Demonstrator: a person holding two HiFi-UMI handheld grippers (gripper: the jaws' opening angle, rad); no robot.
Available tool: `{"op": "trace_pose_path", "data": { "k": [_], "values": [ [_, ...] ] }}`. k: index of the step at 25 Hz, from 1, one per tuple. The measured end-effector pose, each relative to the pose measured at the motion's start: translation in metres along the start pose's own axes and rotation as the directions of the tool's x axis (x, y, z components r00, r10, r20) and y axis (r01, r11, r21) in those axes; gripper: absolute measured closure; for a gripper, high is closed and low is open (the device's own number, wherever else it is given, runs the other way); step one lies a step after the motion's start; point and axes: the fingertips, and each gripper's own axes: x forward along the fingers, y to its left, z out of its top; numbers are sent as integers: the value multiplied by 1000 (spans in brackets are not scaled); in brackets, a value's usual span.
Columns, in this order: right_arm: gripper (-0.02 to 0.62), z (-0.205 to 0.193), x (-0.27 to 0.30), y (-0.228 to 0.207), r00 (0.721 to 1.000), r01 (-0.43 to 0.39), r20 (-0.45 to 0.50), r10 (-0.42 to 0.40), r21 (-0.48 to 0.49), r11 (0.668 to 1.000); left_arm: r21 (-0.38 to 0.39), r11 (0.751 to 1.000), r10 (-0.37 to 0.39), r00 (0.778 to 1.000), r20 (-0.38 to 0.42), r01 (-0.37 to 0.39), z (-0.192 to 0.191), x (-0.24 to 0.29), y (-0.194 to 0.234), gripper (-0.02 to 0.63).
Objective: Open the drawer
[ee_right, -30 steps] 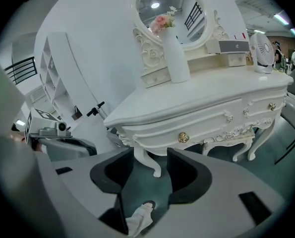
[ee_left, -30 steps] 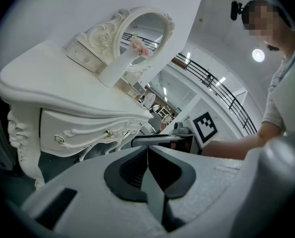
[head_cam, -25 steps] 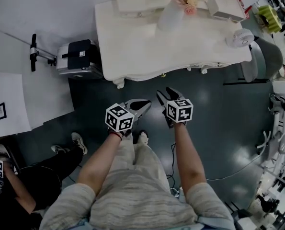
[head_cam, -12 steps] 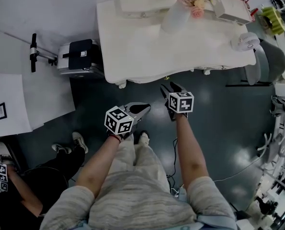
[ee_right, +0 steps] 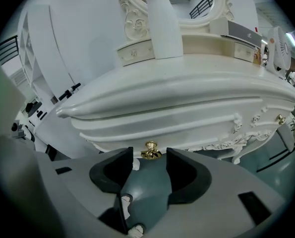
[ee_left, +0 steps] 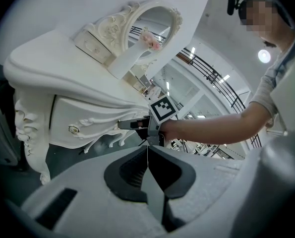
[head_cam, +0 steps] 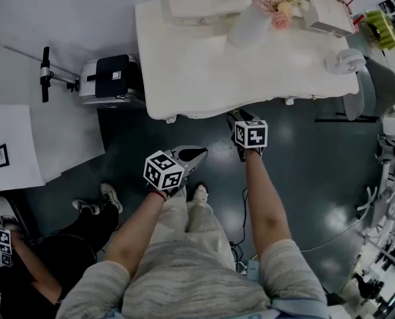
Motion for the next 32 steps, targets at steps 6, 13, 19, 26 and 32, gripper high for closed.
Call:
{"op": "trace_pose_path", "data": {
  "k": [6, 13, 19, 26, 32],
  "values": [
    [419, 1, 9, 0, 1000, 10, -28, -11, -46, 999, -2, 1000, -9, 1000, -7, 9, -4, 1, 1, 591],
    [472, 0, 12, -2, 998, 33, -50, -37, -78, 996, -4, 1000, -16, 1000, -7, 16, -7, 2, 0, 591],
    [472, -2, 11, -2, 997, 50, -56, -55, -79, 996, -11, 1000, -18, 1000, -10, 18, -14, 3, -3, 591],
    [472, -16, 2, 1, 996, 52, -62, -57, -85, 995, -13, 1000, -25, 1000, -14, 25, -21, 5, -12, 591],
    [472, -30, -7, 3, 996, 52, -66, -58, -86, 995, -8, 1000, -26, 1000, -16, 26, -25, 7, -20, 591]
  ]
}}
